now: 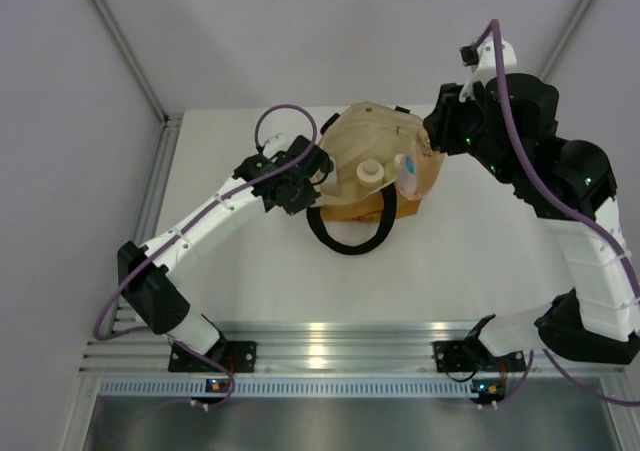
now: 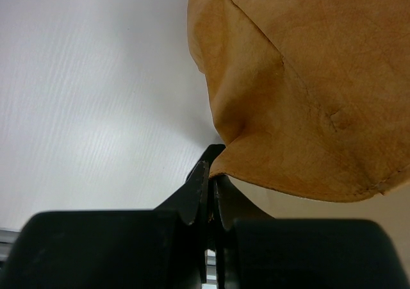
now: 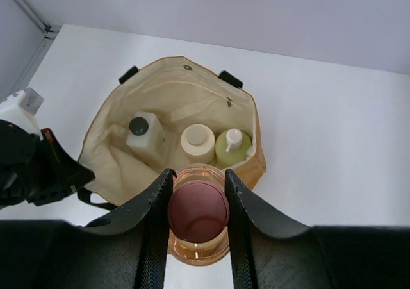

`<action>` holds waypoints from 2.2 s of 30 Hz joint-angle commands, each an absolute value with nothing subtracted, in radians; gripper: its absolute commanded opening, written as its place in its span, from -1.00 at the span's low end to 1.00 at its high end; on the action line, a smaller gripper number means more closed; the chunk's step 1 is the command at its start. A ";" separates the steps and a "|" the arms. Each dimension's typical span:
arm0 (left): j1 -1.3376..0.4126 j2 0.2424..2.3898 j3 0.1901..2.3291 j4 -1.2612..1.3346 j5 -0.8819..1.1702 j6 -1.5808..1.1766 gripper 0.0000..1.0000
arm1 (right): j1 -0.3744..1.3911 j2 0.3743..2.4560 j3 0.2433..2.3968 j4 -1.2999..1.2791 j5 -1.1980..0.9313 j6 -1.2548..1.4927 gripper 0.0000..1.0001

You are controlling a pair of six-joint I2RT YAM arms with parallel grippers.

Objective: Take the personal care products out of the canvas bag

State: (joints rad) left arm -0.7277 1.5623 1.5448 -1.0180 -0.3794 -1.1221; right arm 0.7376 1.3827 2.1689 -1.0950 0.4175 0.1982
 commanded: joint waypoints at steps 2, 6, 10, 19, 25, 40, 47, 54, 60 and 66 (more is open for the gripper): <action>-0.719 1.565 1.577 -1.037 -0.400 -1.104 -1.00 | 0.756 1.258 2.106 -1.005 0.531 0.238 -1.00; -0.719 1.568 1.582 -1.037 -0.394 -1.101 -1.00 | 0.756 1.183 2.013 -1.000 0.584 0.264 -1.00; -0.719 1.565 1.582 -1.037 -0.394 -1.100 -1.00 | 0.755 1.115 1.803 -0.942 0.604 0.270 -1.00; -0.719 1.555 1.572 -1.037 -0.384 -1.098 -1.00 | 0.756 0.791 1.212 -0.632 0.652 0.276 -1.00; -0.719 1.552 1.575 -1.037 -0.385 -1.094 -1.00 | 0.755 0.655 0.941 -0.514 0.670 0.316 -1.00; -0.719 1.577 1.586 -1.037 -0.374 -1.081 -1.00 | 0.756 0.540 0.638 -0.382 0.660 0.364 -1.00; -0.719 1.574 1.586 -1.037 -0.379 -1.080 -1.00 | 0.756 0.545 0.638 -0.385 0.627 0.374 -0.99; -0.719 1.582 1.594 -1.037 -0.385 -1.069 -1.00 | 0.756 0.617 0.707 -0.440 0.584 0.344 0.09; -0.719 1.582 1.594 -1.039 -0.394 -1.069 -1.00 | 0.756 0.624 0.747 -0.462 0.587 0.336 0.36; -0.719 1.577 1.592 -1.039 -0.402 -1.078 -1.00 | 0.758 0.653 0.874 -0.489 0.557 0.331 0.37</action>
State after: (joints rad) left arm -0.7269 1.5688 1.5600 -1.0245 -0.3645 -1.0801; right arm 0.7395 0.6422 0.7689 -0.5148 0.5781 0.3408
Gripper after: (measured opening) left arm 0.025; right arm 0.686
